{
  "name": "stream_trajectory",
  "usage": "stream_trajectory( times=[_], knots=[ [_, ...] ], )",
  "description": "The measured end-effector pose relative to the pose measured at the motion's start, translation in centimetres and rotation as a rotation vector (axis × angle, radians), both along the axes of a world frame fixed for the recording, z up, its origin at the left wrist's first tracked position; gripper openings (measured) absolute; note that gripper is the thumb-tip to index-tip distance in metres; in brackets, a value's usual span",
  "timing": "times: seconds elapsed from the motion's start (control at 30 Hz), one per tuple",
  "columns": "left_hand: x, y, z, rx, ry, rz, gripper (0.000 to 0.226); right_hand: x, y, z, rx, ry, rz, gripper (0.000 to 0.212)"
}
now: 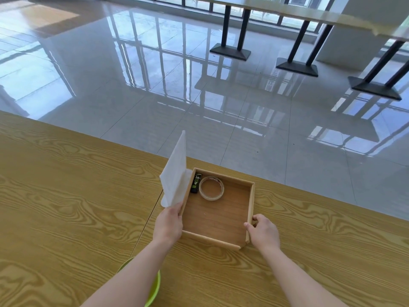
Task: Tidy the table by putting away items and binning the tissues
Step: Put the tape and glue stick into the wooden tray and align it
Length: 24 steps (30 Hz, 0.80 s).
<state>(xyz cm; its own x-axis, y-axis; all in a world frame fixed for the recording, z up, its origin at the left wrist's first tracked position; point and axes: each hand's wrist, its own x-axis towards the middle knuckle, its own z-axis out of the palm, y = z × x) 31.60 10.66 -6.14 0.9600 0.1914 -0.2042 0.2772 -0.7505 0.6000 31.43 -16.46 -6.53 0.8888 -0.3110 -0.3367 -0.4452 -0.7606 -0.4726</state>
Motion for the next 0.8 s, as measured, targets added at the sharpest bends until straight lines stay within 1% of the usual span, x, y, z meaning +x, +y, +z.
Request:
stream_trajectory(
  times=[0.17,0.37,0.43,0.53,0.63,0.8],
  knots=[
    [0.0,0.0,0.2,0.002,0.016,-0.016,0.048,0.0,0.1,0.3,0.01,0.013,-0.009,0.042],
    [-0.3,-0.2,0.7,0.024,0.034,-0.04,0.043,-0.2,0.1,0.4,0.052,0.014,-0.015,0.049],
    [-0.6,-0.5,1.1,0.085,0.035,-0.051,0.045,-0.2,0.1,0.6,0.067,0.013,-0.024,0.054],
    [-1.2,-1.2,1.9,0.227,0.001,-0.088,0.045,-0.3,0.0,1.1,0.066,0.008,-0.02,0.056],
    [-1.5,-2.1,2.7,0.265,-0.054,-0.187,0.049,-0.5,0.0,1.8,0.052,0.001,0.014,0.055],
    [-1.5,-3.4,4.1,0.338,-0.108,-0.313,0.047,-1.2,-0.2,3.5,0.015,-0.037,0.071,0.055]
  ],
)
